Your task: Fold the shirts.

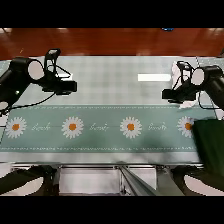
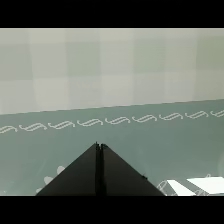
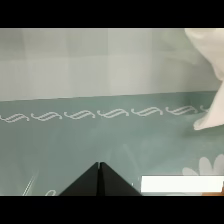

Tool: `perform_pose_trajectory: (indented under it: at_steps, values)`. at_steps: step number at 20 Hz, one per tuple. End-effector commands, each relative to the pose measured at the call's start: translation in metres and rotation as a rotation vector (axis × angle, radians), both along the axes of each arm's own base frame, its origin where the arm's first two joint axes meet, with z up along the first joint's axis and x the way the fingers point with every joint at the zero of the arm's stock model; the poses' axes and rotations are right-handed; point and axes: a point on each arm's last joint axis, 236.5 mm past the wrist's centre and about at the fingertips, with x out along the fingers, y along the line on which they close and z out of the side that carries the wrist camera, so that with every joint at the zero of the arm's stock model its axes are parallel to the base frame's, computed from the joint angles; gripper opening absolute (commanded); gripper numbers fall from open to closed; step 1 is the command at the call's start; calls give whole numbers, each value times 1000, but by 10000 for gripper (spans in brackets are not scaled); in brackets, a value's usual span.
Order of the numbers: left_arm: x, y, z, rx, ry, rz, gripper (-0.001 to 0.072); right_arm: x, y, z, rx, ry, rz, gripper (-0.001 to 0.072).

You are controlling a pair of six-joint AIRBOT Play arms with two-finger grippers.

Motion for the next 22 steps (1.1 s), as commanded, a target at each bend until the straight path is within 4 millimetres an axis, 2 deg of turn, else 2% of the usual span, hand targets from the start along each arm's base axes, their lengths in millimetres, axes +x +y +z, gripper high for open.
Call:
perform_pose_trajectory:
  at_steps: [1, 13, 18, 19, 21, 22]
  values:
    - [0, 0, 0, 0, 0, -1, 17, 0, 0, 0, 0, 0, 0, 21]
    - [0, 0, 0, 0, 0, -1, 17, 1, 0, 0, 1, -3, 0, 21]
    - [0, 0, 0, 0, -1, -1, 17, 26, 6, 7, 27, -112, -2, 21]
    - [8, -2, 2, -9, -35, 1, 17, 35, 11, 10, 51, -153, -5, 21]
    - [36, -1, 11, -5, -154, 5, 34, 68, 14, 25, 62, -307, 0, 27]
    - [49, 6, 17, 31, -214, -2, 195, 84, 8, 37, 44, -384, 5, 154]
